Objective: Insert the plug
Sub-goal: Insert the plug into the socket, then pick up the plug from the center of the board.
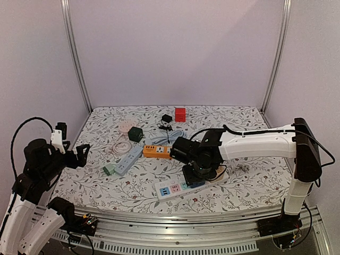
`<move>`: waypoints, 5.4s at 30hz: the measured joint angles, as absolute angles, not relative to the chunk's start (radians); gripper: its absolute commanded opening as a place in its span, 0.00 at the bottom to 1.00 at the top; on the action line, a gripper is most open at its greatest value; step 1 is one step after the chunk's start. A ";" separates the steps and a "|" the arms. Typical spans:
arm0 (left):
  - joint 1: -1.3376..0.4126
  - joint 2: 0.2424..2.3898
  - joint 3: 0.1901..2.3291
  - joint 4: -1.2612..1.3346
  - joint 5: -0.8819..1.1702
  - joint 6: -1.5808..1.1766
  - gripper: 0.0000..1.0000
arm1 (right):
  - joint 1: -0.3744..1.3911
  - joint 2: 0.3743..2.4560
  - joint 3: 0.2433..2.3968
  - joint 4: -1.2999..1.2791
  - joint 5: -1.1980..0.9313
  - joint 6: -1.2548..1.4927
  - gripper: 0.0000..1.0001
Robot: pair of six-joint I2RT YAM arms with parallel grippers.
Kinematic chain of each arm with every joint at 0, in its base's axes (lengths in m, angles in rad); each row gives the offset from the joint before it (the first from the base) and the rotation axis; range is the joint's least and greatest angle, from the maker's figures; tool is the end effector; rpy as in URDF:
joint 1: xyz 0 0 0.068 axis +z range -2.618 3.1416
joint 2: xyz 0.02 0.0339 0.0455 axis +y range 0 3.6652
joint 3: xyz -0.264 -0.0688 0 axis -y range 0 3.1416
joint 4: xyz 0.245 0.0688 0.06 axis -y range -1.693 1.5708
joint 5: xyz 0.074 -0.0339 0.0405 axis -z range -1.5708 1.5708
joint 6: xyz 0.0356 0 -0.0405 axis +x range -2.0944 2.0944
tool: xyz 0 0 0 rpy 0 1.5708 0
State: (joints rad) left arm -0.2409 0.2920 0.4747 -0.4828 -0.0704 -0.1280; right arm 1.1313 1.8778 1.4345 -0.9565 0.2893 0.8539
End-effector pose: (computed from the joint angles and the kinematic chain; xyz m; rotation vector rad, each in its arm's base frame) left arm 0.0995 -0.0219 0.2606 0.0571 1.8735 -0.1885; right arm 0.1646 0.3262 0.2077 -0.3534 2.7847 -0.0220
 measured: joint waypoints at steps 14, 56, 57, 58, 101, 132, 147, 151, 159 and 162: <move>-0.241 0.292 0.474 -0.483 -0.070 -0.128 0.98 | 1.131 1.864 1.385 -0.910 0.277 0.870 0.00; -0.213 0.301 0.474 -0.474 -0.058 -0.127 0.97 | 1.100 1.896 1.652 -1.188 0.228 0.636 0.81; -0.209 0.303 0.474 -0.474 -0.056 -0.127 0.97 | 1.100 1.875 1.655 -1.187 0.232 0.624 0.81; -0.205 0.308 0.474 -0.473 -0.054 -0.126 0.97 | 1.098 1.858 1.659 -1.186 0.236 0.617 0.81; -0.396 2.217 1.839 -0.797 0.038 0.257 0.78 | 0.834 1.668 1.391 -0.758 0.278 0.463 0.99; -0.364 2.218 1.765 -0.736 0.008 0.244 0.48 | 0.834 1.671 1.391 -0.756 0.277 0.458 0.99; -0.375 2.112 1.698 -0.726 0.046 0.367 0.00 | 0.834 1.670 1.386 -0.755 0.278 0.448 0.99; -0.400 1.911 1.675 -0.736 -0.015 0.468 0.00 | 0.831 1.650 1.386 -0.755 0.278 0.431 0.99; -0.496 1.529 1.699 -0.760 -0.100 0.724 0.00 | 0.828 1.513 1.407 -0.706 0.231 0.371 0.98; -0.574 1.327 1.560 -0.696 -0.074 0.905 0.00 | 0.828 1.449 1.414 -0.665 0.210 0.354 0.96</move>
